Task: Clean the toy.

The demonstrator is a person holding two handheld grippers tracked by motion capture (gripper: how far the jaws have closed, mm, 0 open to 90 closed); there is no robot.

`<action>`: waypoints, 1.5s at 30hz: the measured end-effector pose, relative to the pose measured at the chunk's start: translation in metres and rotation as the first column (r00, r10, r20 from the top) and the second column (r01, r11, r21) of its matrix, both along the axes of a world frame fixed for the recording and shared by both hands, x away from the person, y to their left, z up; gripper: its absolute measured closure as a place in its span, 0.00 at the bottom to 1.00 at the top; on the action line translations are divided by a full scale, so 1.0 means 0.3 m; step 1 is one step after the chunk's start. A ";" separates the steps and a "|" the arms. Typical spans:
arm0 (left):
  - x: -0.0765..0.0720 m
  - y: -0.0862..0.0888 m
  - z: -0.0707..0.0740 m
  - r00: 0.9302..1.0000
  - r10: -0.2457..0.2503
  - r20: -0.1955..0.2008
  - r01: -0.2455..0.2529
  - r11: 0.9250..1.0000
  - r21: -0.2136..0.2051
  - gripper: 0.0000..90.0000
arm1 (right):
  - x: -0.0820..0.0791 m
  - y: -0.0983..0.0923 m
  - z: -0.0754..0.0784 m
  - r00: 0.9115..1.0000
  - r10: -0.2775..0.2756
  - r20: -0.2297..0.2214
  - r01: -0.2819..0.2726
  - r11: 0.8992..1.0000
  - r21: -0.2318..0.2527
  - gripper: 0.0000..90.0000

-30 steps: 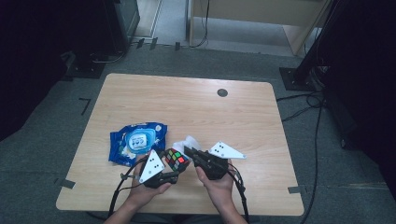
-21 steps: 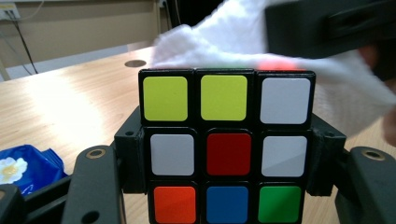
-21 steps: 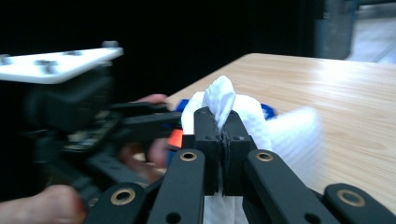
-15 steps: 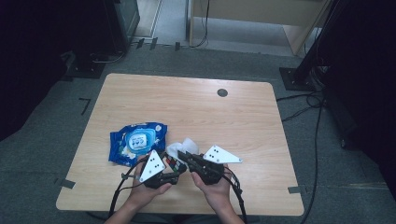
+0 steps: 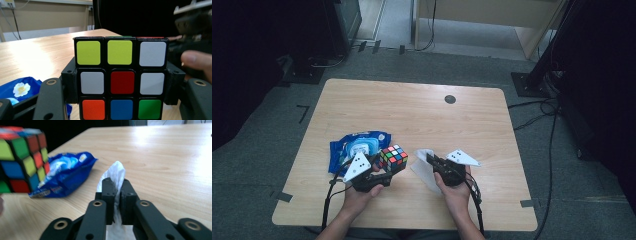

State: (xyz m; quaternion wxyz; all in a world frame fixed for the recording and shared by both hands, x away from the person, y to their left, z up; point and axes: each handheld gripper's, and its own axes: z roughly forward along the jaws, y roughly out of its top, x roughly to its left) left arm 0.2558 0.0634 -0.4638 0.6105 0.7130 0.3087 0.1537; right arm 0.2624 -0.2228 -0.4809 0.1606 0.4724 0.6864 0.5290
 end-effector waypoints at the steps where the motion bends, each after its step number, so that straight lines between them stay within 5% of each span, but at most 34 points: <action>1: 0.002 0.003 0.000 1.000 0.003 -0.004 -0.003 1.000 -0.004 0.38 | 0.002 0.005 -0.004 1.000 -0.001 -0.004 0.001 1.000 -0.003 0.89; 9: 0.018 0.023 0.003 0.999 0.007 -0.046 -0.010 0.998 -0.055 0.38 | -0.015 0.028 0.017 0.999 0.040 0.030 -0.041 0.999 0.033 0.64; 15: 0.026 0.026 0.011 0.997 0.024 -0.080 -0.032 0.994 -0.102 0.38 | -0.077 0.131 0.031 0.982 0.181 0.062 -0.186 0.979 0.086 0.47; 19: 0.022 0.018 0.012 0.996 0.033 -0.088 -0.042 0.993 -0.109 0.38 | -0.109 0.204 0.042 0.975 0.211 0.066 -0.217 0.973 0.082 0.41; 30: 0.000 -0.029 0.012 0.996 0.017 -0.093 -0.026 0.995 -0.095 0.38 | -0.127 0.268 0.043 0.990 0.128 0.066 -0.136 0.982 0.134 0.32; 35: -0.005 -0.033 0.013 0.996 0.003 -0.088 -0.011 0.996 -0.089 0.38 | -0.131 0.267 0.041 0.990 0.106 0.088 -0.115 0.988 0.108 0.38; 40: -0.009 -0.032 0.029 0.997 -0.011 -0.072 0.008 0.999 -0.051 0.37 | -0.137 0.267 0.041 0.980 0.123 0.155 -0.125 0.992 0.005 0.39; 45: -0.006 -0.025 0.054 0.996 -0.030 -0.080 0.028 0.999 -0.031 0.33 | -0.151 0.257 0.048 0.947 0.182 0.266 -0.141 0.976 -0.165 0.39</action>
